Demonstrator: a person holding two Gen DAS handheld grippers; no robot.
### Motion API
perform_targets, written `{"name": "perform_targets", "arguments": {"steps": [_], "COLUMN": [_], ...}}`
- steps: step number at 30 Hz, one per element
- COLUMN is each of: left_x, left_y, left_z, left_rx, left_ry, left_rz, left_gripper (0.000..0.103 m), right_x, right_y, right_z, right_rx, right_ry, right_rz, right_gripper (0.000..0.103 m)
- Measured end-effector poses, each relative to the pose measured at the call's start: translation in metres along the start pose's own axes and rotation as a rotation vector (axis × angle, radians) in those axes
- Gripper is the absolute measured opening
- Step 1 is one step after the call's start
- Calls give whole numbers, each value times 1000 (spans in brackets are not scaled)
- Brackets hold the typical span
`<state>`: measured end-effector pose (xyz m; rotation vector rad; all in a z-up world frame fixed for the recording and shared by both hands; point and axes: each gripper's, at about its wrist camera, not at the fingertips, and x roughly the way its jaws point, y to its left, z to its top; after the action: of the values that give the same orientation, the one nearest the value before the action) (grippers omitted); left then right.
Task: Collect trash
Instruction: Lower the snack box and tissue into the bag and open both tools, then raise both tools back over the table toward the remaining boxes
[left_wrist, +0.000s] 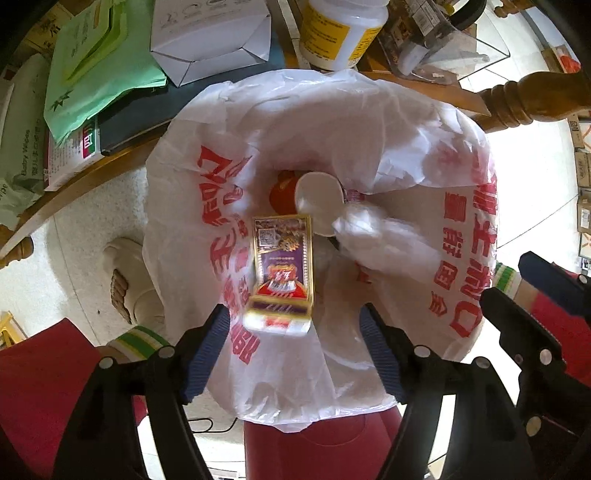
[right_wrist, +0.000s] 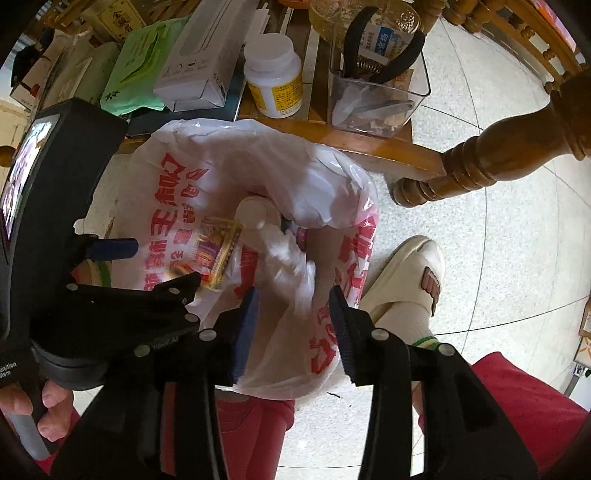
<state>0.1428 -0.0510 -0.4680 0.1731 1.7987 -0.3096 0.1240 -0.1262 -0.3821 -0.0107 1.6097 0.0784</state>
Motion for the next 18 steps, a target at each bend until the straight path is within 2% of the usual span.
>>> {"name": "perform_targets", "arguments": {"steps": [18], "left_x": [-16], "left_y": [-2], "left_z": [-6], "left_rx": [7], "left_ry": [-37], "left_rz": [28], "left_gripper": [71], "right_x": [-14], "right_y": [-5], "right_z": [-2], "right_rx": [21], "right_ry": [-25], "right_rz": [17], "right_gripper": [39]}}
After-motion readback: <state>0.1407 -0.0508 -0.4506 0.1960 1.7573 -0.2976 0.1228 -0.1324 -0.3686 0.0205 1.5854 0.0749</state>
